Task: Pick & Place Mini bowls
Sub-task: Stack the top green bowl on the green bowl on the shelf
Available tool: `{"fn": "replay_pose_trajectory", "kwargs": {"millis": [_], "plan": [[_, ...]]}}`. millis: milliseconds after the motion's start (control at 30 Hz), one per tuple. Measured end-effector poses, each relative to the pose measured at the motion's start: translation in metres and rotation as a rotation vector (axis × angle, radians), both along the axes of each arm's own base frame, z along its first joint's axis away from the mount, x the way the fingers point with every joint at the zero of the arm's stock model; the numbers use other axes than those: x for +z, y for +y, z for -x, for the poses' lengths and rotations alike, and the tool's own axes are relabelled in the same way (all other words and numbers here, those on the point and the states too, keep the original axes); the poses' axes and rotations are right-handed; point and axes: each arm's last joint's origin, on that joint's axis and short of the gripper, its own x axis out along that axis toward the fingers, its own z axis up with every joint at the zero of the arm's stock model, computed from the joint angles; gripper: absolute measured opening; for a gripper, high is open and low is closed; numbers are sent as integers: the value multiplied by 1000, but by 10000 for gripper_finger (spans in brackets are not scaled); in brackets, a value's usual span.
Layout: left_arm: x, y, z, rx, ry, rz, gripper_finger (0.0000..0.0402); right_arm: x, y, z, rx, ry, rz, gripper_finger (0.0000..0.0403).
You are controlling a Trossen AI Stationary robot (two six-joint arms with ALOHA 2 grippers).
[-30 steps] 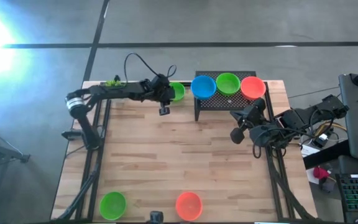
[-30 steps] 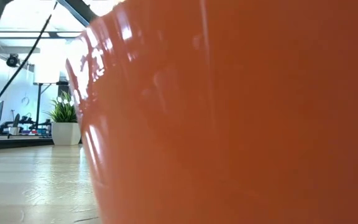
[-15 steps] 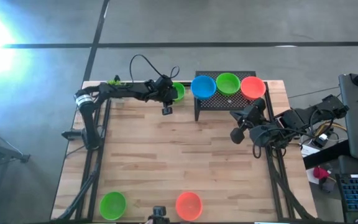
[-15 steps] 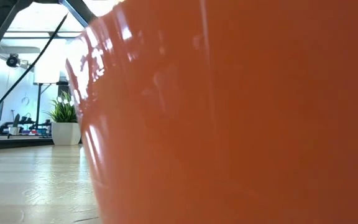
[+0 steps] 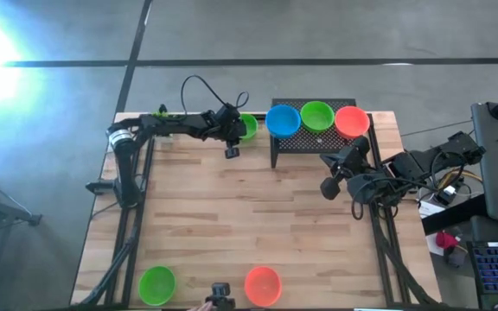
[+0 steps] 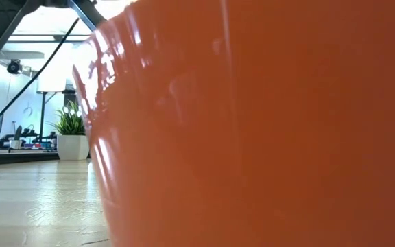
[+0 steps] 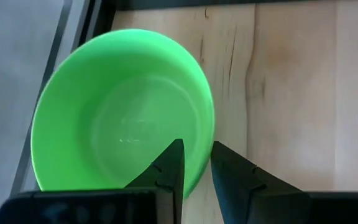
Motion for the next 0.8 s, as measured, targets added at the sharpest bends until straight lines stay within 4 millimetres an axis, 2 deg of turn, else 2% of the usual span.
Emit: {"fn": "replay_pose_trajectory", "kwargs": {"millis": [333,567,800], "plan": [[-2,1,0,-9,8,-7,69,0,0,0,0,0,0,8],[-3,0,0,-12,19,-3,7,0,0,0,-2,-4,-4,8],[-2,-1,0,-14,20,-3,2,0,0,0,-5,-9,-8,8]]}}
